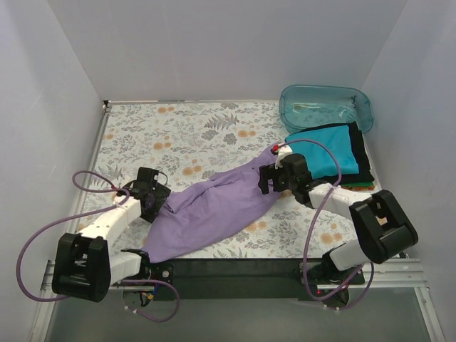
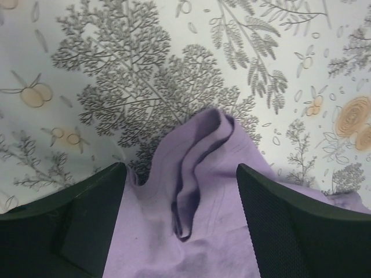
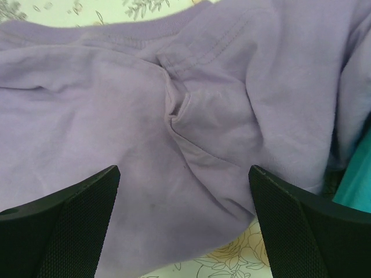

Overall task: Fold and stack the t-shirts
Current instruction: Flatten the tshirt out

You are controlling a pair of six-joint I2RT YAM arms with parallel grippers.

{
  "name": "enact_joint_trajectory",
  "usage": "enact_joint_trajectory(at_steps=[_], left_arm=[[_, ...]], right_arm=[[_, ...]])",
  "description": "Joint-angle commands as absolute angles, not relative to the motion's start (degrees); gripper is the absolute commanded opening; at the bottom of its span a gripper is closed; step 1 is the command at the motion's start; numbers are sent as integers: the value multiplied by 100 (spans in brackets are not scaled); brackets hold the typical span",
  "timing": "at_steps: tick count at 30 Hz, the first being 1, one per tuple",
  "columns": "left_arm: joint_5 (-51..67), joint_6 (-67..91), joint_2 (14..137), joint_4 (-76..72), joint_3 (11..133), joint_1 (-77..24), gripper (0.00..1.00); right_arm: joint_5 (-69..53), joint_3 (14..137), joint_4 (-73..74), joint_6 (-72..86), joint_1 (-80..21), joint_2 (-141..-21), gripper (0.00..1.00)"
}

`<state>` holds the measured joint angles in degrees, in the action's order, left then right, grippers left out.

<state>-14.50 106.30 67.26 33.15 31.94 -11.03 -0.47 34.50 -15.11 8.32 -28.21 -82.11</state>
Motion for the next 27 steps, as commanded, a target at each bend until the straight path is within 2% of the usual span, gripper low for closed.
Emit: enact_joint_trajectory(at_steps=[1,6,10,11,13,16,17,20,24,27], left_arm=[[-1081,10600,7031,2549,2813,-1081,75],[-748,10459,7478,2102,2725,-1081,61],[-484,10398,7997,1837,2751,-1072,38],[-475,10424,8172,1837,2760,-1081,21],[-431,10389,8287,1793,2803,-1081,0],[-334,10292,8358,1696,2813,-1081,0],[-308,10248,8350,1635,2821,-1072,0],[-246,10081,8043,1529,2804,-1081,0],[-377,10011,6948,1398,2637,-1099,0],[-439,9958,6128,1424,2549,-1125,0]], right_arm=[[-123,3709,-1854,738,-2856,-8551,98],[-132,3841,-1872,791,-2865,-8902,93],[-149,3893,-1942,905,-2874,-9122,90],[-132,3902,-1977,931,-2874,-9158,88],[-140,3894,-2021,940,-2892,-9211,83],[-254,3893,-2092,897,-2900,-9246,55],[-307,3885,-2092,888,-2909,-9246,38],[-343,3867,-2101,853,-2935,-9124,15],[-316,3806,-2127,774,-3014,-8642,1],[-299,3657,-2127,738,-3128,-8010,1]])
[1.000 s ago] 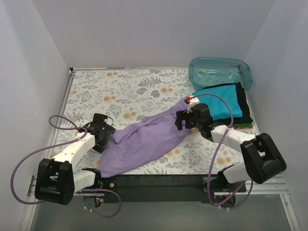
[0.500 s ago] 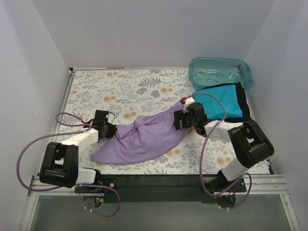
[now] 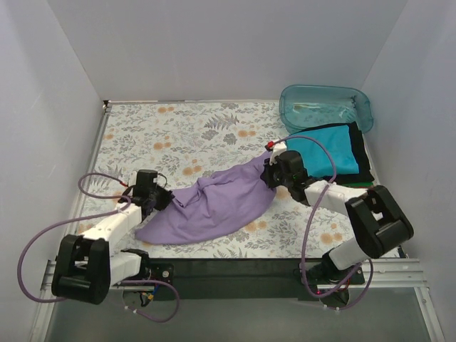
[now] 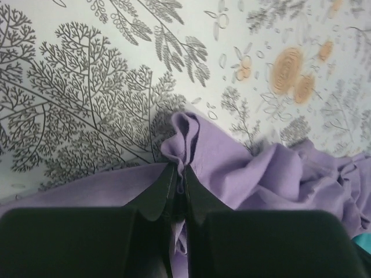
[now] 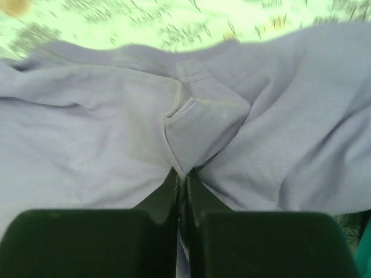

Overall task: Fold and stack the t-shirts
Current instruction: Flatten the tshirt out

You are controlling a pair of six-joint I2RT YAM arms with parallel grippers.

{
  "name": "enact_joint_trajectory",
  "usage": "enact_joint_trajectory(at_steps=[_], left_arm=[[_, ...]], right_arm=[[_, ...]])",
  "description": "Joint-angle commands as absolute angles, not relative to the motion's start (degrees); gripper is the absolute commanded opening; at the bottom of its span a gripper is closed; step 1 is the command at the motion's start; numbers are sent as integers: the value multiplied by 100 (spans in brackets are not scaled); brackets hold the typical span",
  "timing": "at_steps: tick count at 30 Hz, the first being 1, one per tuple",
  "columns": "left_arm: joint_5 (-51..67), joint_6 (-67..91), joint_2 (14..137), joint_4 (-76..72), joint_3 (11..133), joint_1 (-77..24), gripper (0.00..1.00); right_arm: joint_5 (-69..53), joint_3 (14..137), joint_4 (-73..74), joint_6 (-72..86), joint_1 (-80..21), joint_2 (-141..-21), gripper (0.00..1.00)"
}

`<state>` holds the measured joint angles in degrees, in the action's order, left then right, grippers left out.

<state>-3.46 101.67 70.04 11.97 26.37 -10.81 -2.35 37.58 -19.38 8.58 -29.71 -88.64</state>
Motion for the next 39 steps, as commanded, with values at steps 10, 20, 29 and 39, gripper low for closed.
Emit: enact_joint_trajectory(at_steps=[10,20,29,39], left_arm=[[-745,9879,3203,2950,3918,-1169,0],[-475,9141,2434,3621,7539,-1160,0],[-1651,9123,4084,3963,7911,-1143,0],[-2400,9553,9770,5103,9716,-11,80]], right_arm=[[-729,3462,-1636,765,-3252,-4646,1],[-1819,6186,-9,1160,-3278,-2927,1],[-313,6276,869,1801,-3270,-3611,1],[627,7369,623,1214,-2691,-8149,98]])
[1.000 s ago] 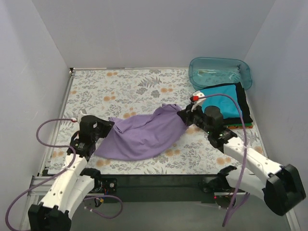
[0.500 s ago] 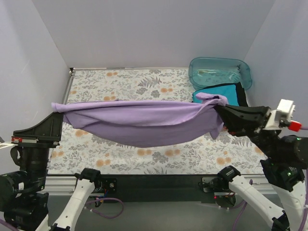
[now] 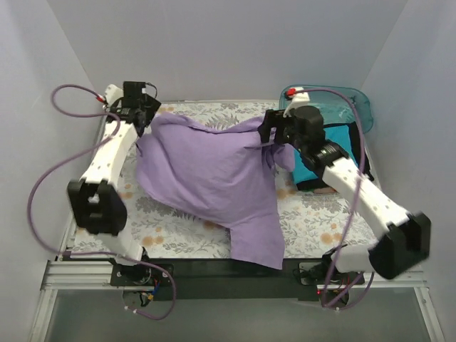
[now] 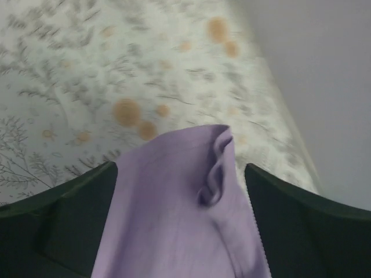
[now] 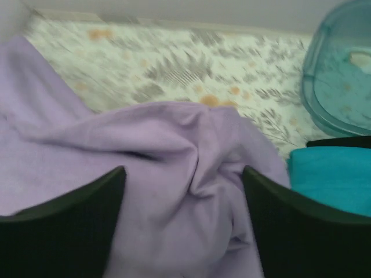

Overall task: Fold and stack the t-shirts
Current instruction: Flatten the tshirt out

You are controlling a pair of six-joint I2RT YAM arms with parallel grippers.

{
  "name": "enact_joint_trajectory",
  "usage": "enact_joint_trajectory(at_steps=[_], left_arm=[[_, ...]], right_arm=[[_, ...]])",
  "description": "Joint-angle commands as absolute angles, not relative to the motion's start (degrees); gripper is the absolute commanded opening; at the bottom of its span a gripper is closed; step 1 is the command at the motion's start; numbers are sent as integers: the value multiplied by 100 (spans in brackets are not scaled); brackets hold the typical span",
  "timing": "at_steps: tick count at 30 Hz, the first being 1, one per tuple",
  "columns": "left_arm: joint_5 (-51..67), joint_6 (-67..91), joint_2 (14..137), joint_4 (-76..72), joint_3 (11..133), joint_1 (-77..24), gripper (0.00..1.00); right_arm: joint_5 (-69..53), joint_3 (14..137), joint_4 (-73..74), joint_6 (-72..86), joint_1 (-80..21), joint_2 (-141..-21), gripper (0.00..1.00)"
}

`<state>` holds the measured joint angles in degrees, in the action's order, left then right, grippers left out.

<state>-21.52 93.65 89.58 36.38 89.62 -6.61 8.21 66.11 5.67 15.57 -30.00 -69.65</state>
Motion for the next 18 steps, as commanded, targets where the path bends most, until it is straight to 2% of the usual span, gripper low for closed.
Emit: enact_joint_trajectory(at_steps=[1,4,6,12,14,18], left_arm=[[-2321,9571,10061,5280,9912,217,97],[-2241,9659,10266,5616,9915,527,98],[-2198,9572,9740,5328,9468,580,98],[-1610,9387,7792,4150,7105,589,98],[-1337,9317,7481,3808,6455,598,98],[-766,9203,7032,3411,5899,606,98]], right_arm=[[433,7609,807,1048,-2663,-8443,99],[431,8033,975,854,-2663,-8973,98],[326,7981,1011,800,-2672,-8878,98],[36,6646,958,1107,-2908,-7902,98],[-209,6199,958,1186,-2988,-7683,98],[-334,5679,862,1362,-3190,-7462,98]])
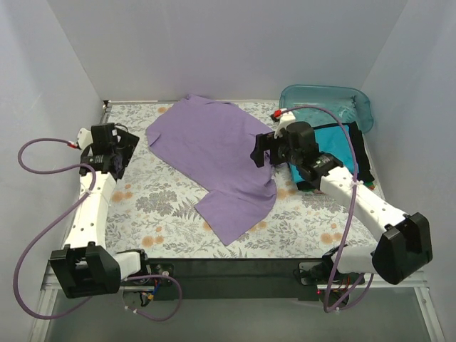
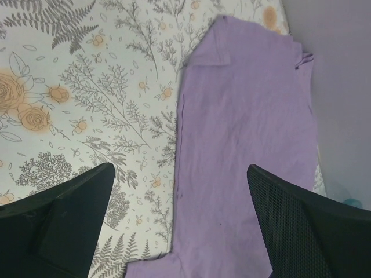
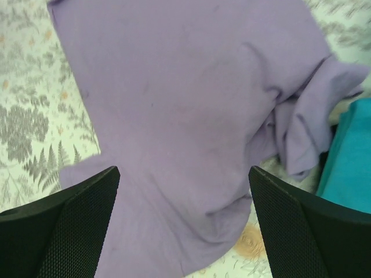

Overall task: Fold and stack the t-shirts
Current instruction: Flatten the tshirt out

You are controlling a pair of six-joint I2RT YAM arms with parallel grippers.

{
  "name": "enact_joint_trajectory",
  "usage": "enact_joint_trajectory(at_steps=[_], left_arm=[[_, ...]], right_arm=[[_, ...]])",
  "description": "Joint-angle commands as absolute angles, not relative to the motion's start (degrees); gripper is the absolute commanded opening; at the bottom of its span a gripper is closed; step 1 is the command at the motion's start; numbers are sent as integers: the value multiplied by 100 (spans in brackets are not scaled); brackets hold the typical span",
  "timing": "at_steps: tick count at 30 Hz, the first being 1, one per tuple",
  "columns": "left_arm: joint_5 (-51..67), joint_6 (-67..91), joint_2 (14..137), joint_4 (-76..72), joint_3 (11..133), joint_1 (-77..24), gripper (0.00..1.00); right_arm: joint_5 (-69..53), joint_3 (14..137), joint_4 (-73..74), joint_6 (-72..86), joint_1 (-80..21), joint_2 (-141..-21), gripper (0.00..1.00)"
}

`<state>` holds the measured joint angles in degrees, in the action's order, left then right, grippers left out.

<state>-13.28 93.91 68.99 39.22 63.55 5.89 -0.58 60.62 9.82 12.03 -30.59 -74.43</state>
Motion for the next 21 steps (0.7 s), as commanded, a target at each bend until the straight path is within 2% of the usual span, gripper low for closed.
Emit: enact_joint_trajectory(at_steps=[1,10,21], left_arm=[[-712,9141,7005,3341,5871,598,98],[-484,8868,7374,3428,6029,598,98],[-475,8842,6996,3647,5871,598,98]], right_arm=[[-360,5626,774,1371,-3225,-7453,98],[-238,5528,712,1441,-4429,-7989,98],[-176,5301,396,1932,-5387,-9052,98]])
